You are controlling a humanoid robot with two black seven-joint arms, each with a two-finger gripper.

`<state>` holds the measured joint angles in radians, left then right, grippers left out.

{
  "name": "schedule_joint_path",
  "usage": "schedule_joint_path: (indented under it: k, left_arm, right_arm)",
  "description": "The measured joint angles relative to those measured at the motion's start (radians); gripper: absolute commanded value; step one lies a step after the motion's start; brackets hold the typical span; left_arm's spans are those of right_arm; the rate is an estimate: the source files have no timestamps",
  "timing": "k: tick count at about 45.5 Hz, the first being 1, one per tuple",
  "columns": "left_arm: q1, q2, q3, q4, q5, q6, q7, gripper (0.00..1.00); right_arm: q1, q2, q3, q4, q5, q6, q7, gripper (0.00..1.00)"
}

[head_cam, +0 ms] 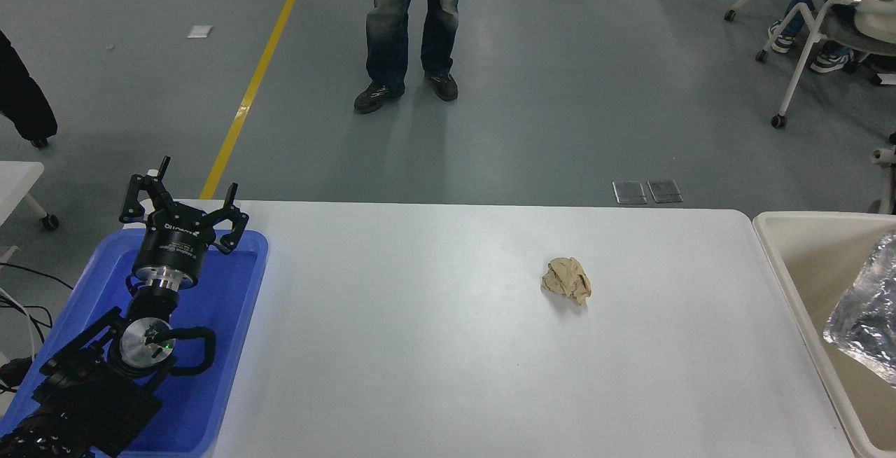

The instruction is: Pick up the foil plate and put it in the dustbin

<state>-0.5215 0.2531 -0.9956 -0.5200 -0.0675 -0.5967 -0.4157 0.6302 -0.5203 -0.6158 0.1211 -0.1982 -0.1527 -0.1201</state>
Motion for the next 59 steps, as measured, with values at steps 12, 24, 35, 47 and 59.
schedule_joint_path:
  k: [12,24,35,47,59]
  left_arm:
    - [0.000,0.000,0.000,0.000,0.000,0.000,0.000,1.00]
    - [0.000,0.000,0.000,0.000,-0.001,0.000,0.000,1.00]
    - [0.000,0.000,0.000,0.000,-0.001,0.000,0.000,1.00]
    - [0.000,0.000,0.000,0.000,0.000,0.000,0.000,1.00]
    - [0.000,0.000,0.000,0.000,0.000,0.000,0.000,1.00]
  right_arm:
    - [0.043,-0.008,0.004,0.021,0.001,0.004,0.004,1.00]
    - [0.248,-0.055,-0.017,0.175,-0.006,0.018,0.005,1.00]
    - [0.553,-0.100,-0.096,0.435,-0.017,0.023,0.004,1.00]
    - [0.816,-0.100,-0.180,0.636,-0.087,0.078,0.004,1.00]
    - [1.038,-0.104,-0.292,0.796,-0.139,0.248,0.004,1.00]
